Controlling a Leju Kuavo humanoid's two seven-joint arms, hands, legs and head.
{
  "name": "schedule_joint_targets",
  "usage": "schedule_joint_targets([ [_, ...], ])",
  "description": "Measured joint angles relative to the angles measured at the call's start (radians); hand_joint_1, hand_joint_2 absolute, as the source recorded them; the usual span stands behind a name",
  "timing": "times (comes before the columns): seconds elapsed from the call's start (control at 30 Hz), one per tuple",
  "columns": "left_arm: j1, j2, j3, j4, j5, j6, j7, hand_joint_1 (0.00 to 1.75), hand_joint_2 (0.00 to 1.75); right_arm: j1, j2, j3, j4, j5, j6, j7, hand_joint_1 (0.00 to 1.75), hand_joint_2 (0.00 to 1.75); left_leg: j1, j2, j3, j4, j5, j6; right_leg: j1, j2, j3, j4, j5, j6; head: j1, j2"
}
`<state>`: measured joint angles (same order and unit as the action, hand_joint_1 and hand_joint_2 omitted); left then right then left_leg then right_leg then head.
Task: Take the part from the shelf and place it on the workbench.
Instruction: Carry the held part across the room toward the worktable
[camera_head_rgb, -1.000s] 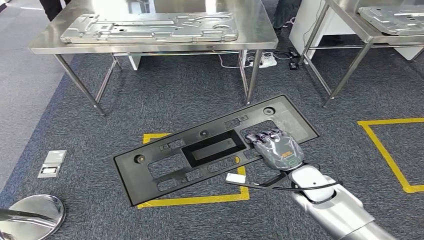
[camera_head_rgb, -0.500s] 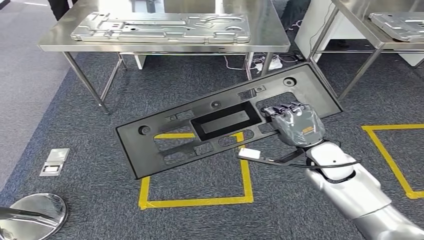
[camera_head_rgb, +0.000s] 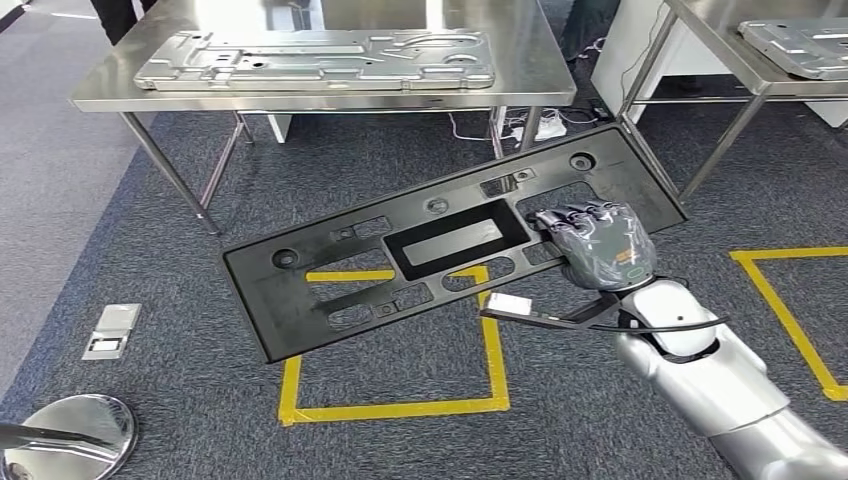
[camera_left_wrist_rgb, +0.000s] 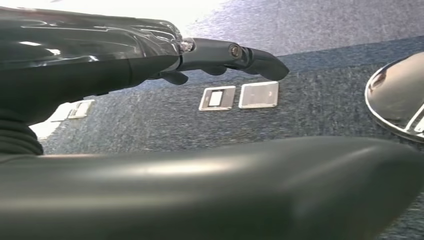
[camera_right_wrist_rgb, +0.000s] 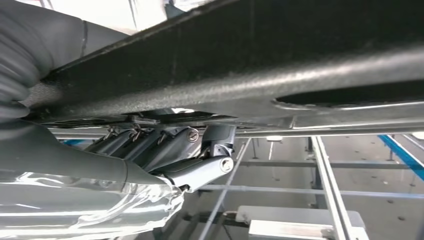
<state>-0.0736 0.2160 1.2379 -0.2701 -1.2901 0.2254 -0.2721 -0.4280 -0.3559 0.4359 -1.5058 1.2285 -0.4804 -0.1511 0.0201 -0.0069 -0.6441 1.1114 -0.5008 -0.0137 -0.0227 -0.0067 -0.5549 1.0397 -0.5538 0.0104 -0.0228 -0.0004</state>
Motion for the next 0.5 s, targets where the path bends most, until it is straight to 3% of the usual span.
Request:
schedule_joint_targets([
  [0.07,-0.002,0.000,0.000,0.000,0.000,0.000,-0.003,0.00,1.75,-0.002,0.000,-0.001,0.000,-0.027,0.014,-0.018,1.75,1.75,-0.006,0.001,0.022,-0.043,-0.004,0.012,0.002,0.001,0.005,-0.001,-0.004,0.013,0.000,0.000],
  [0.2,-0.001,0.001,0.000,0.000,-0.001,-0.001,-0.006,0.00,1.75,-0.008,-0.009,-0.003,-0.001,-0.097,0.068,-0.054,1.75,1.75,-0.003,0.000,0.042,-0.058,-0.014,0.038,0.000,0.001,-0.001,0.033,-0.016,0.028,0.000,0.000],
  [0.27,-0.001,0.001,0.000,0.000,-0.001,-0.001,-0.007,0.00,1.75,-0.016,-0.016,-0.004,-0.001,-0.118,0.099,-0.058,1.75,1.75,-0.004,0.000,0.053,-0.061,-0.020,0.049,0.001,0.003,-0.053,0.131,-0.057,0.029,0.001,0.000],
  [0.33,0.000,0.000,0.000,0.000,0.000,-0.001,-0.007,0.00,1.75,-0.020,-0.024,-0.004,0.000,-0.132,0.129,-0.062,1.75,1.75,-0.008,0.000,0.061,-0.061,-0.029,0.056,0.001,0.003,-0.128,0.243,-0.092,0.030,0.001,0.000],
  [0.37,0.001,0.000,0.001,0.000,0.000,-0.001,-0.007,0.00,1.75,-0.019,-0.028,-0.003,0.000,-0.140,0.140,-0.064,1.75,1.75,-0.009,-0.001,0.068,-0.061,-0.035,0.057,0.002,0.004,-0.151,0.266,-0.086,0.029,0.001,0.000],
  [0.4,0.002,0.000,0.001,0.000,0.000,-0.001,-0.007,0.00,1.75,-0.019,-0.031,-0.003,0.000,-0.147,0.147,-0.066,1.75,1.75,-0.011,-0.001,0.077,-0.061,-0.042,0.057,0.003,0.004,-0.157,0.252,-0.060,0.028,0.001,0.000],
  [0.47,0.003,0.000,0.001,0.000,0.000,-0.001,-0.007,0.00,1.75,-0.020,-0.036,-0.004,0.000,-0.157,0.154,-0.069,1.75,1.75,-0.012,-0.003,0.100,-0.061,-0.059,0.052,0.006,0.004,-0.128,0.145,0.029,0.021,0.001,0.000],
  [0.5,0.002,-0.001,0.001,0.000,-0.001,-0.001,-0.007,0.00,1.75,-0.021,-0.038,-0.004,0.000,-0.160,0.154,-0.069,1.75,1.75,-0.011,-0.003,0.110,-0.061,-0.067,0.048,0.010,0.005,-0.115,0.093,0.054,0.016,0.000,0.000],
])
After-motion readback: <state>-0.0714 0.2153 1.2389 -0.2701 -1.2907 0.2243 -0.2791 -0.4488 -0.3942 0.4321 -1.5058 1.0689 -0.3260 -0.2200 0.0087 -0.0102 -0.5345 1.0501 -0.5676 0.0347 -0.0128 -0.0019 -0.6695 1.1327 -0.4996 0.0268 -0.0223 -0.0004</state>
